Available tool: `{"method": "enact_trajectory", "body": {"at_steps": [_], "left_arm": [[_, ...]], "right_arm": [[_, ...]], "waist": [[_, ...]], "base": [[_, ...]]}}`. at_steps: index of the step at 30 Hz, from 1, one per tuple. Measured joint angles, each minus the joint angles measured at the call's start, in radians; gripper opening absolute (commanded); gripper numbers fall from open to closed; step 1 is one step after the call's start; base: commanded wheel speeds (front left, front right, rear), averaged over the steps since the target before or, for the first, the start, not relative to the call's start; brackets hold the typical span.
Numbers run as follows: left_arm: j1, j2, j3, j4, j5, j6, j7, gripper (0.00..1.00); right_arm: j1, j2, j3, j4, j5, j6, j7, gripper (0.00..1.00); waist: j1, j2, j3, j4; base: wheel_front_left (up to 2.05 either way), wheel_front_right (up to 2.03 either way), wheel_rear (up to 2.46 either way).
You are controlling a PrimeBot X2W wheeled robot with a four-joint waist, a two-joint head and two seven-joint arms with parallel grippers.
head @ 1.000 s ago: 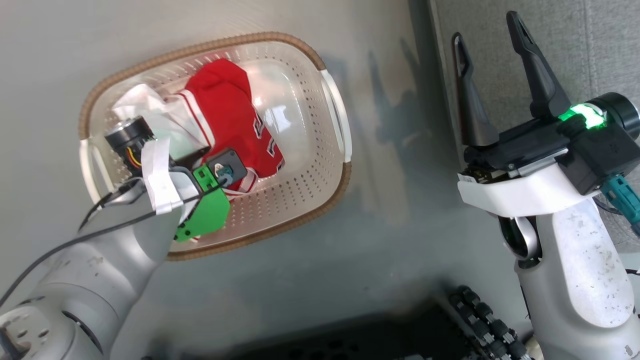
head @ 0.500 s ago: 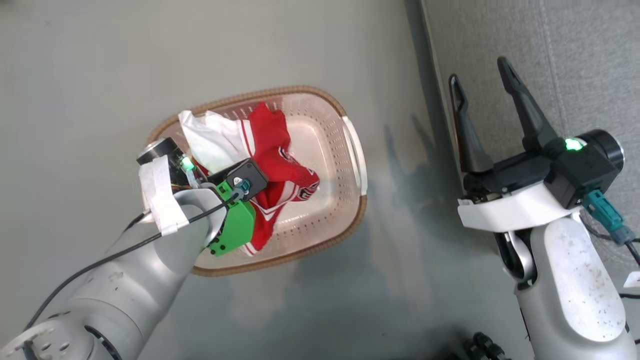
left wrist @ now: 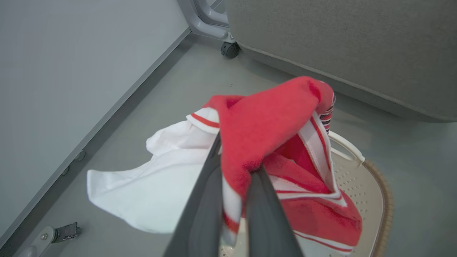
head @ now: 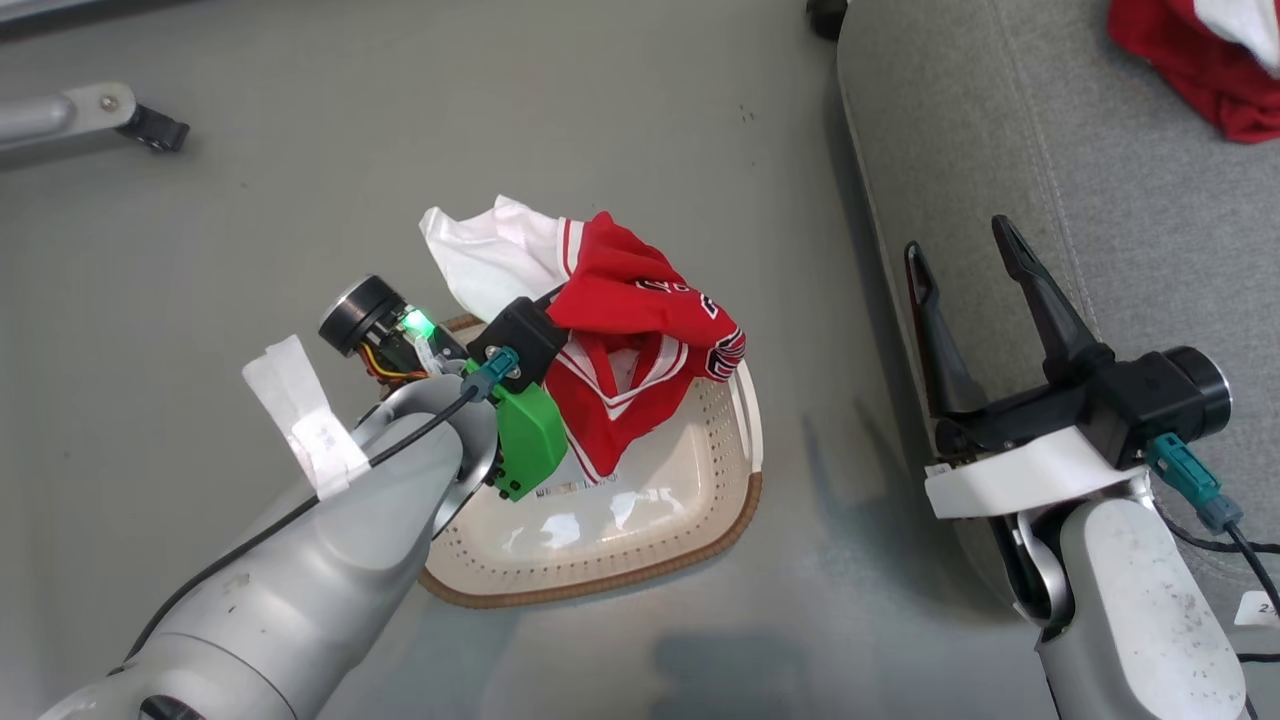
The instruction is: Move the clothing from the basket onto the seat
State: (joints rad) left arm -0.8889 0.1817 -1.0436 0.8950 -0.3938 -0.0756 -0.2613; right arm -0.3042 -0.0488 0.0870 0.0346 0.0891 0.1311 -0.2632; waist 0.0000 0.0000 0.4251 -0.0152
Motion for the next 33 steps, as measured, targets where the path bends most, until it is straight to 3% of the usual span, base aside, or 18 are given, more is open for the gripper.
{"method": "enact_trajectory", "body": {"at_steps": [17,33], "left_arm": [[0.126,-0.002,0.29,-0.347,0.038,0.031,-0.001,0.0],[0.155,-0.033,0.406,-0.515,0.111,0.021,-0.001,0.0]], "right_arm": [[0.093,0.0,-0.008,0.014,0.024,0.0,0.0,1.0],[0.151,0.0,-0.011,0.017,0.051,0.0,0.0,1.0]], "waist": [[0.0,0.0,-0.19,0.033],[0.0,0.0,-0.286,0.016]], "base": [[0.0,0.0,0.0],[0.0,0.0,0.0]]}}
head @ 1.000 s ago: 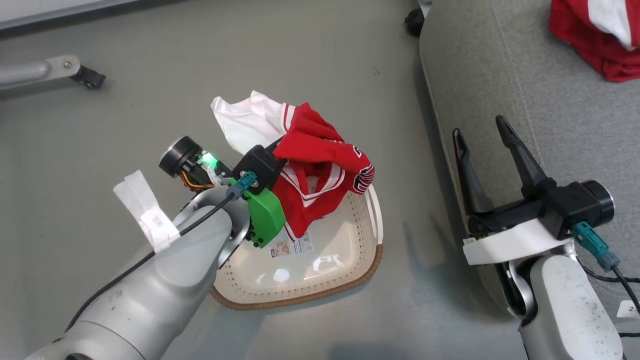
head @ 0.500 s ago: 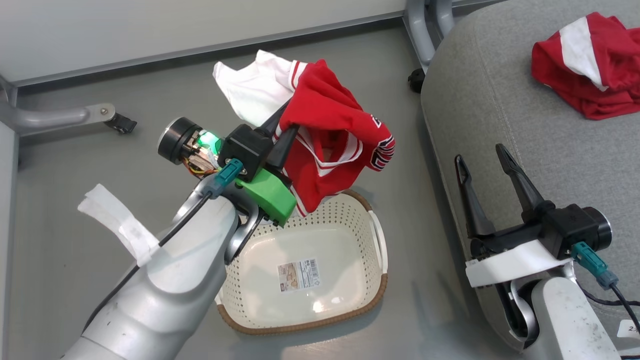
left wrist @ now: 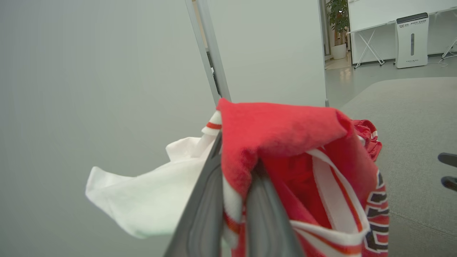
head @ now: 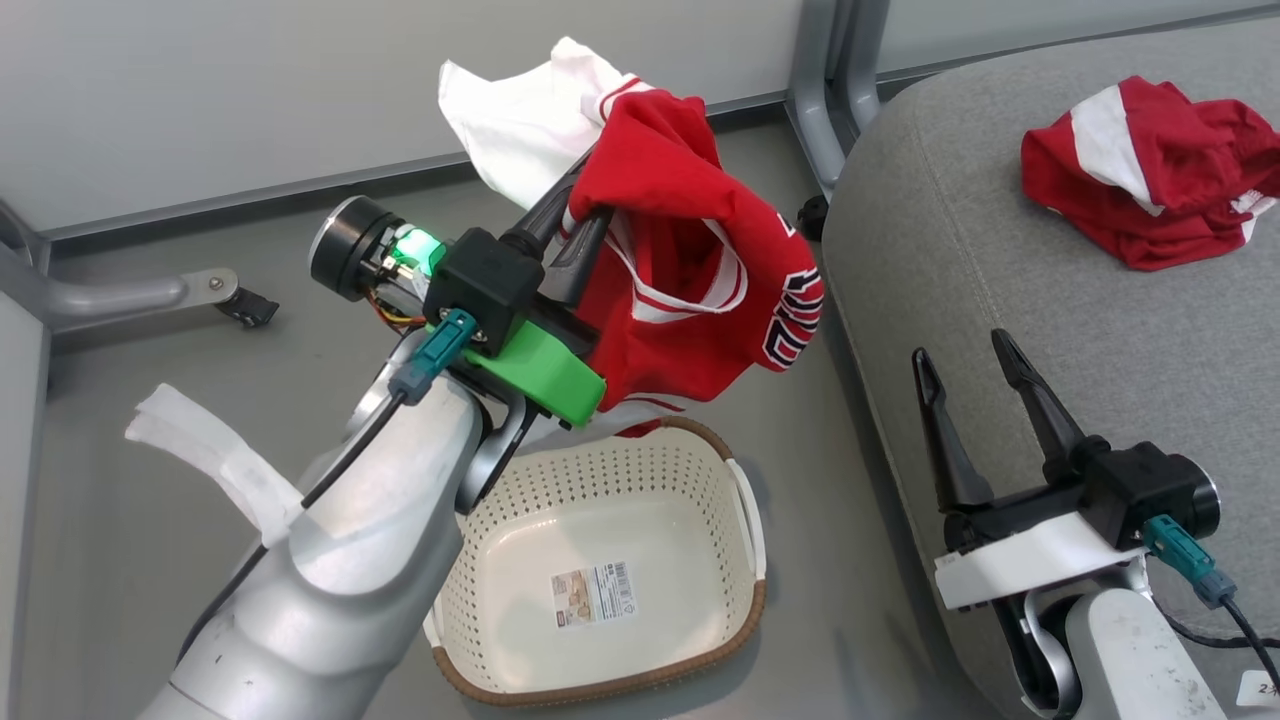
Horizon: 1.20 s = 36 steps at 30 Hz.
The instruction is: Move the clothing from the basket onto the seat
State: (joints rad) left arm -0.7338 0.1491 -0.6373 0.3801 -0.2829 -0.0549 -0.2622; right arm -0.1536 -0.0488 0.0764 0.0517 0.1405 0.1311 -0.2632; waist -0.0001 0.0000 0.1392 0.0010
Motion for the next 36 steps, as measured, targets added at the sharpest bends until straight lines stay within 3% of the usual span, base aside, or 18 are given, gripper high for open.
{"method": "enact_trajectory", "body": {"at_steps": [11,21,36], "left_arm": [[0.027,-0.005,0.011,-0.009,0.023,-0.016,0.0,0.0],[0.04,-0.015,0.022,-0.006,0.034,-0.024,0.0,0.0],[0.041,-0.054,0.001,-0.02,0.057,-0.042,0.0,0.0]], "right_arm": [[0.017,0.0,0.018,-0.028,0.007,0.0,0.0,1.0],[-0.045,0.0,0.139,-0.086,-0.054,0.0,0.0,1.0],[-0.231,-0.045,0.25,0.085,-0.106,0.0,0.0,1.0]], "waist": [[0.0,0.0,-0.018,-0.002],[0.0,0.0,-0.018,0.001],[0.0,0.0,0.015,0.042]], "base": [[0.0,0.0,0.0],[0.0,0.0,0.0],[0.0,0.0,0.0]]}}
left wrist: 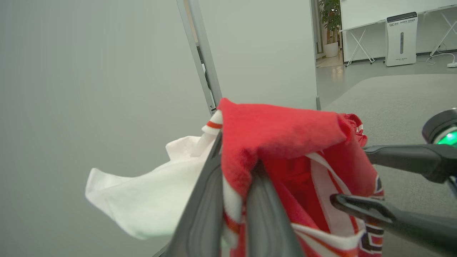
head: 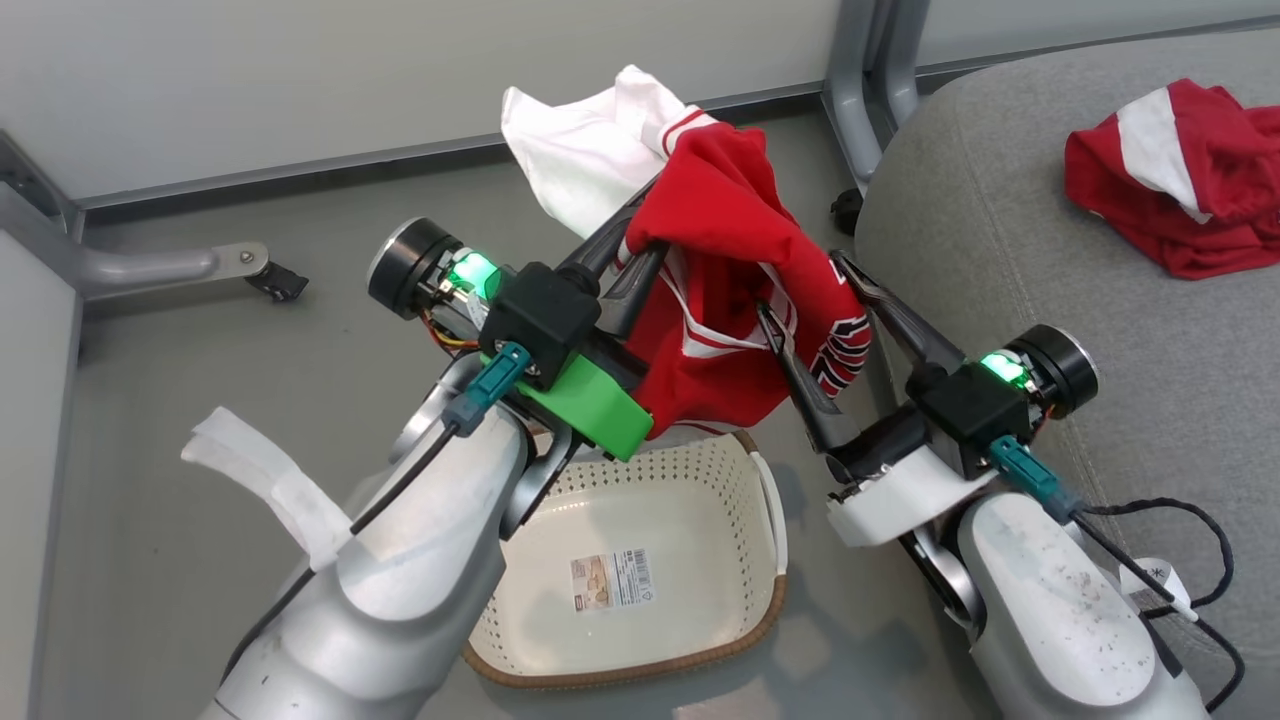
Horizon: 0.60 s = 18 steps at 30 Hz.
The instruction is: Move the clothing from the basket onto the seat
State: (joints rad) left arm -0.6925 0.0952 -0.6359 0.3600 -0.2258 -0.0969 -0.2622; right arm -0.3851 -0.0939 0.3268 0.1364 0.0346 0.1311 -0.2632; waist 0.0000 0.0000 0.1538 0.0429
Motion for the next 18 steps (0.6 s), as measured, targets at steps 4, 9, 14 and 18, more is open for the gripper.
{"method": "enact_trajectory", "body": {"at_steps": [4,9,14,18], "left_arm": [[0.0,-0.008,-0.01,-0.002,0.003,-0.006,0.0,0.0],[0.0,-0.017,-0.021,-0.002,0.007,-0.01,0.0,0.0],[0.0,-0.022,-0.027,-0.004,0.007,-0.015,0.0,0.0],[0.0,-0.025,-0.034,0.0,0.007,-0.017,0.0,0.0]], "right_arm": [[-0.045,0.002,0.006,0.059,-0.004,0.0,0.0,1.0],[-0.082,0.011,0.01,0.118,-0.006,0.0,0.0,1.0],[-0.099,0.02,0.007,0.163,0.004,0.0,0.0,0.0],[-0.108,0.025,0.009,0.176,0.011,0.0,0.0,0.0]], "waist": [[0.0,0.0,0.013,0.013],[0.0,0.0,0.028,0.025],[0.0,0.0,0.041,0.03],[0.0,0.0,0.05,0.03]], "base": [[0.0,0.0,0.0],[0.0,0.0,0.0],[0.0,0.0,0.0],[0.0,0.0,0.0]]}}
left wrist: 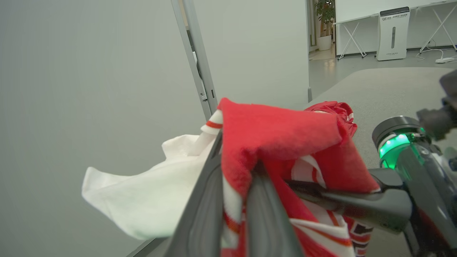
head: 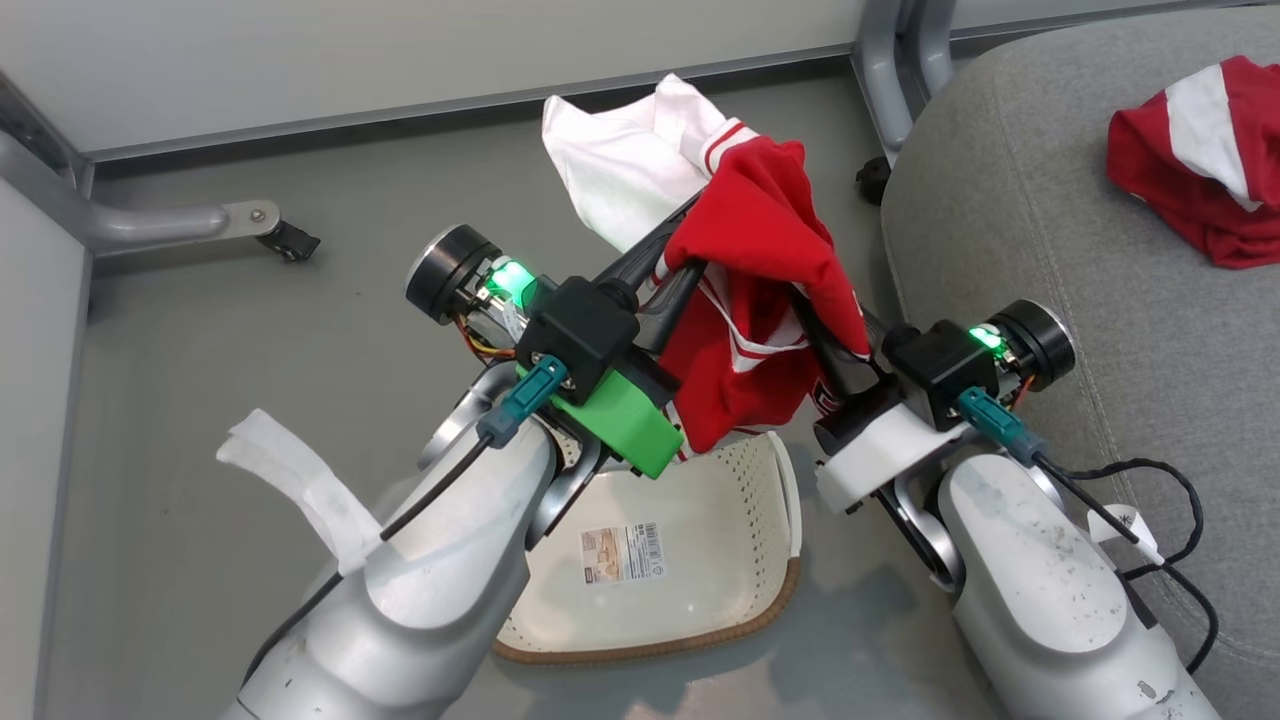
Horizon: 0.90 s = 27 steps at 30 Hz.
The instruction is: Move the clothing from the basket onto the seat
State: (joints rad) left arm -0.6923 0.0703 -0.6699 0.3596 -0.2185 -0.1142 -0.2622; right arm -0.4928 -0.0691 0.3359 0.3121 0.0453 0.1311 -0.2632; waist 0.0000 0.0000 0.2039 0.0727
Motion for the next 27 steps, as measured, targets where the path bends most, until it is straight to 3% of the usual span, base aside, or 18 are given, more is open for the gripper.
{"method": "enact_trajectory", "body": {"at_steps": [15,17,18,27], "left_arm": [[0.003,-0.005,-0.001,0.016,0.006,-0.009,0.0,0.0],[0.004,-0.006,-0.001,0.019,0.01,-0.009,0.0,0.4],[0.005,-0.006,0.0,0.02,0.01,-0.009,0.0,1.0],[0.017,-0.011,-0.005,0.027,0.023,-0.009,0.0,1.0]], "right_arm": [[-0.008,0.009,-0.03,-0.012,0.026,0.0,0.0,0.0],[-0.008,0.011,-0.035,-0.016,0.027,0.0,0.0,0.0],[-0.008,0.011,-0.038,-0.016,0.029,0.0,0.0,0.0],[-0.008,0.013,-0.074,-0.022,0.035,0.0,0.0,0.0]], "waist": [[0.0,0.0,0.007,-0.003],[0.0,0.0,0.008,-0.003],[0.0,0.0,0.008,-0.002],[0.0,0.0,0.011,0.003]], "base": [[0.0,0.0,0.0],[0.0,0.0,0.0],[0.0,0.0,0.0],[0.0,0.0,0.0]]}}
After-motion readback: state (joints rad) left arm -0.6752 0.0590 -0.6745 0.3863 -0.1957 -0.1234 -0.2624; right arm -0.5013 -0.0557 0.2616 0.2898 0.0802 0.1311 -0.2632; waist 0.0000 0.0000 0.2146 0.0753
